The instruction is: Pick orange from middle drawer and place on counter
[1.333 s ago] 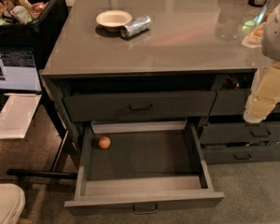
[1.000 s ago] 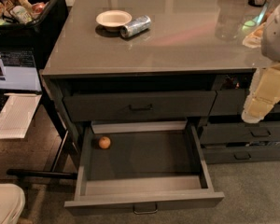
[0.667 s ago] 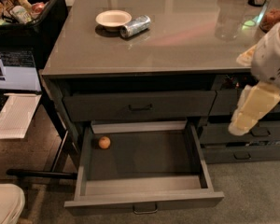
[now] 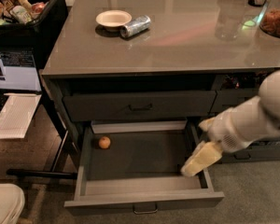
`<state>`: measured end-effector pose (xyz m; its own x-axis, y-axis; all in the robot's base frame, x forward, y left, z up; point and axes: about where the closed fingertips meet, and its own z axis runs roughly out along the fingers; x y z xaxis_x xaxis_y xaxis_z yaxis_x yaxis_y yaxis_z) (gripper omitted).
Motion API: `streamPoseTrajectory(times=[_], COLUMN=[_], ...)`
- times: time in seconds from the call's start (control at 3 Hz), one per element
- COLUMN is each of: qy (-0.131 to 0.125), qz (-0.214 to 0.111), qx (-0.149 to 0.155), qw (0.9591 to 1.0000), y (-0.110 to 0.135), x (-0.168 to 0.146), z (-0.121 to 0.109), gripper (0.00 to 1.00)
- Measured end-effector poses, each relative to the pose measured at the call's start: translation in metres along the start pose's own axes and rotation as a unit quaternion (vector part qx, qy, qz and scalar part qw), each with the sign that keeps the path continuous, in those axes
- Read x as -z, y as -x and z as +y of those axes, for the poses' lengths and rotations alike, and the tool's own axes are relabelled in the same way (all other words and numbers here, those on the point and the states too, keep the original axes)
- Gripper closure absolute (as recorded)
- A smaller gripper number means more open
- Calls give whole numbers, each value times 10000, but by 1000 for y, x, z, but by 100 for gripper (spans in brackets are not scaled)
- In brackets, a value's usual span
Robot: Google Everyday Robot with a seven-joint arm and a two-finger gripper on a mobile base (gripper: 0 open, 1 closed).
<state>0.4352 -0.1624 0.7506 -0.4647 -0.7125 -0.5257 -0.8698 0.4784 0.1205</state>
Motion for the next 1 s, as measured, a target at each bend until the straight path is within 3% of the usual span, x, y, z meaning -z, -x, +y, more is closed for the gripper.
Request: streamPoseTrajectory(times=[0.33,0.67,1.0], qy=[753,1068,1069], qz=[-1117,-1794,-1794], qx=[-440,-661,-663], qw=[9899,9757,9757], y=[16,53,53], x=[-84,-115,-115], z=[26,32,32], gripper=[0,0,0])
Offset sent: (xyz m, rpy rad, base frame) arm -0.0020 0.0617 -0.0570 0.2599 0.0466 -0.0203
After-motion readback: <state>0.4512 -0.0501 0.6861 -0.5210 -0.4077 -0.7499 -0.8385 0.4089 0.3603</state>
